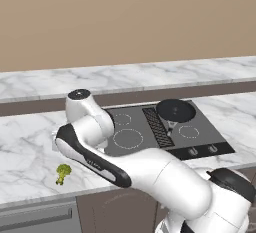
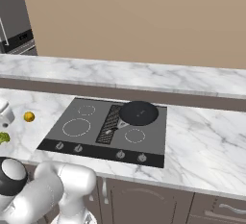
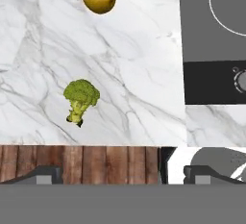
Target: Put the lemon and broccoli in the pan. Then turn on the rear right burner and set the heat to medium.
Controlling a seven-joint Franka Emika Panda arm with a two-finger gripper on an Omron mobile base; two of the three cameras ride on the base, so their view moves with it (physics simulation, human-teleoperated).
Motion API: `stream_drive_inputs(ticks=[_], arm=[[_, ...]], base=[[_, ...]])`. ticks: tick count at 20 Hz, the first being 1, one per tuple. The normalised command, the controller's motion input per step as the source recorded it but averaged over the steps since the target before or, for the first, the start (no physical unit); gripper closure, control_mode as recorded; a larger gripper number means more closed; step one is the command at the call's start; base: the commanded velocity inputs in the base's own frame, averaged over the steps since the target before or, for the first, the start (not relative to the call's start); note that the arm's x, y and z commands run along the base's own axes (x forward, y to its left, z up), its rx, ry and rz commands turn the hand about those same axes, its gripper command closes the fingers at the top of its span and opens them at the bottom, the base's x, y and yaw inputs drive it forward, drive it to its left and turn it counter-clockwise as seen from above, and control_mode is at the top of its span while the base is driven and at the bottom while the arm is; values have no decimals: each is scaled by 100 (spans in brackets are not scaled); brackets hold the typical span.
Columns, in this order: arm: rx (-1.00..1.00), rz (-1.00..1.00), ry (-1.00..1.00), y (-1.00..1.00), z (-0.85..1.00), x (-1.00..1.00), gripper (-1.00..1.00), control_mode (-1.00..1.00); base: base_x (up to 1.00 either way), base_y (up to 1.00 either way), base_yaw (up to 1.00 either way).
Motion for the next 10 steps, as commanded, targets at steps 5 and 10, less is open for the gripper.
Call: stream_drive_inputs(ticks=[5,10], arm=[[-4,3,23,20,-35,0,-100,-100],[0,1,7,22,-47,0,-100,-100]], base=[[0,0,0],[0,0,0]])
